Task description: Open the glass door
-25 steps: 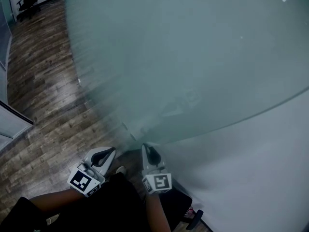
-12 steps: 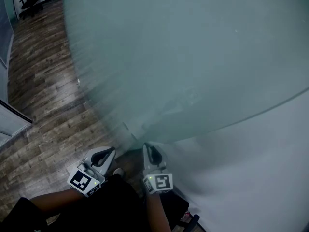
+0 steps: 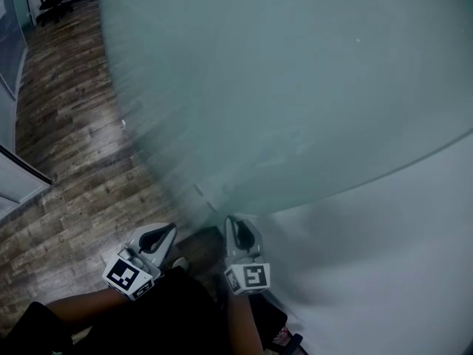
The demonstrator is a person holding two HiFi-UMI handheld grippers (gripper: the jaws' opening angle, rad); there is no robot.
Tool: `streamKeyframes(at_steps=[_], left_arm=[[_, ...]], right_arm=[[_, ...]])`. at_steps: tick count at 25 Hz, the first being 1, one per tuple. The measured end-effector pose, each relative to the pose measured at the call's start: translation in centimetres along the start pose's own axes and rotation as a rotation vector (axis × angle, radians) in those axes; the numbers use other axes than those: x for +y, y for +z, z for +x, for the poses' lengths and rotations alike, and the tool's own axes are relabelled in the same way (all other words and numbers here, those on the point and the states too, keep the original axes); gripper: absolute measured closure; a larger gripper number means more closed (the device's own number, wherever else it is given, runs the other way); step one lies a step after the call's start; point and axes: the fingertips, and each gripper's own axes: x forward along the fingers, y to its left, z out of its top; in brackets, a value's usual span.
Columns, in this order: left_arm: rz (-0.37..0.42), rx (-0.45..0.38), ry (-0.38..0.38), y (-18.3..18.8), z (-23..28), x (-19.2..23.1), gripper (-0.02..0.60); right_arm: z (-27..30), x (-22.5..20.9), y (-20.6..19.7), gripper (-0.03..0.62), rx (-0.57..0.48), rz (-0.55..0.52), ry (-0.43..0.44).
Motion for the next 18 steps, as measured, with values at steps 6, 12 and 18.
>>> streamKeyframes(at_steps=[6, 12, 18], left_arm=[[-0.001, -0.003, 0.024, 0.2, 0.3, 0.2, 0.583], [-0.002, -0.010, 0.046, 0.3, 1.2, 0.3, 0.583], [-0.008, -0.019, 0.059, 0.3, 1.4, 0.3, 0.581]], right_arm=[[0.6, -0.9, 0.5, 0.526, -0.005, -0.005, 0.007], [1.2, -2.4, 0.4, 0.525, -0.009, 0.013, 0.012], [1.4, -2.7, 0.9, 0.523, -0.023, 0.026, 0.023]])
